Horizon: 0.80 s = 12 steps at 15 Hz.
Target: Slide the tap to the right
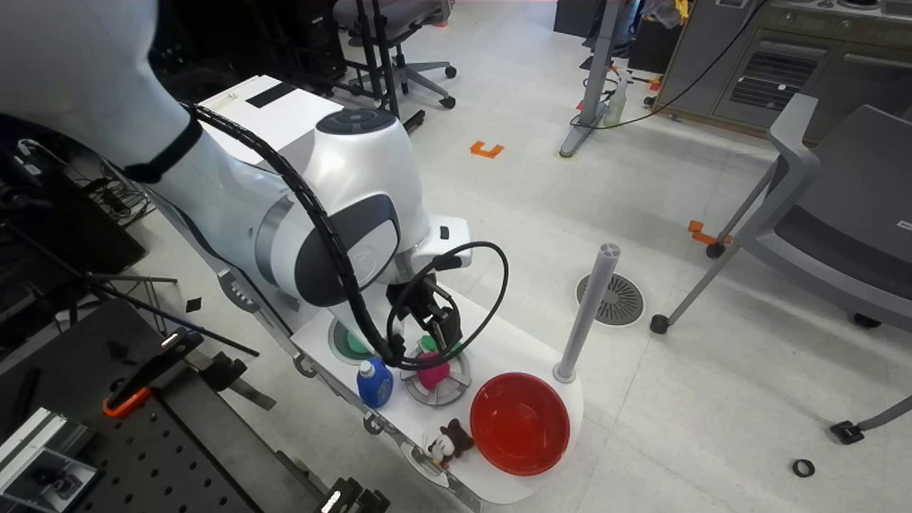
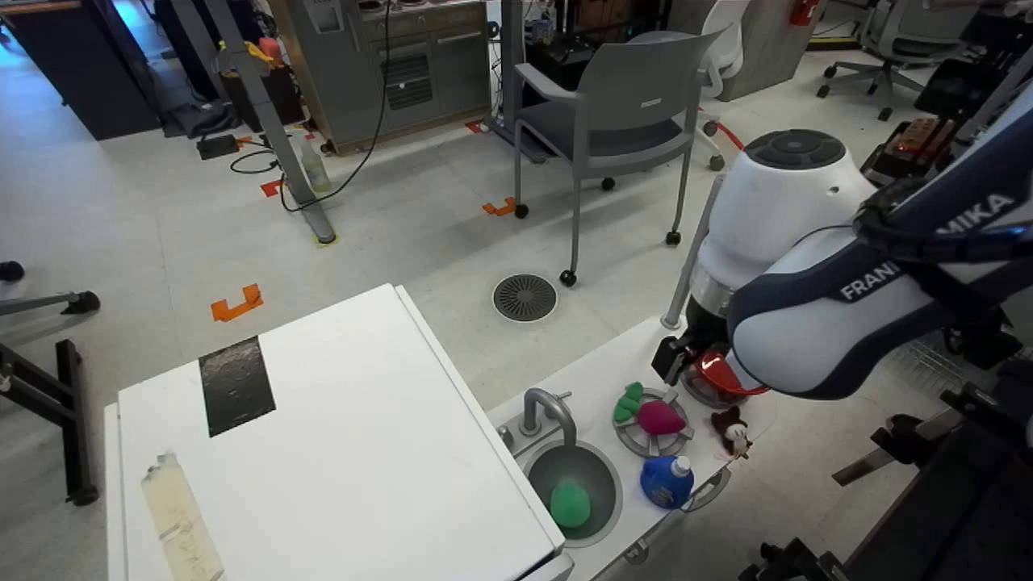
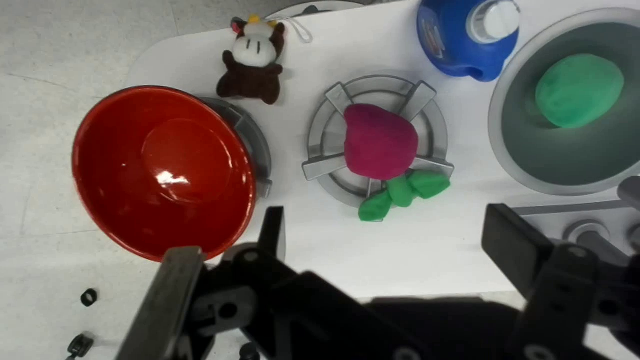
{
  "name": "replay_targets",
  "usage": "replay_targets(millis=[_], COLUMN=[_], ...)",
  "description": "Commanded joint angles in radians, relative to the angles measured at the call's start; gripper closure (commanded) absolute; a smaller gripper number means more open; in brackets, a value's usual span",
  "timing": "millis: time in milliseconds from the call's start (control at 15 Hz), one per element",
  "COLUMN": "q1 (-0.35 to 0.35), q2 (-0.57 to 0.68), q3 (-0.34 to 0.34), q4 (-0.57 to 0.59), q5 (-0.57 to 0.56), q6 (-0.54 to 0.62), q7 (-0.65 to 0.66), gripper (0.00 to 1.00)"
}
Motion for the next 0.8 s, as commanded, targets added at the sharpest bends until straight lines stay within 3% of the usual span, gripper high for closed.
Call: replay_targets(millis=[0, 133, 467, 733], q1=[0.015, 0.028, 0.119, 0.220], q2=[0.044, 0.064, 0.131, 0.231], q3=[0.049, 0.083, 0.091, 0.047], q4=[0.086, 0.109, 0.188, 0.277], q5=[0.068, 0.101, 0.114, 0.097], q6=[-0.043, -0.026, -0.017, 0.056], q7=[0.016, 0.026, 0.069, 0.113], gripper=[0.00, 0.00, 0.00, 0.00])
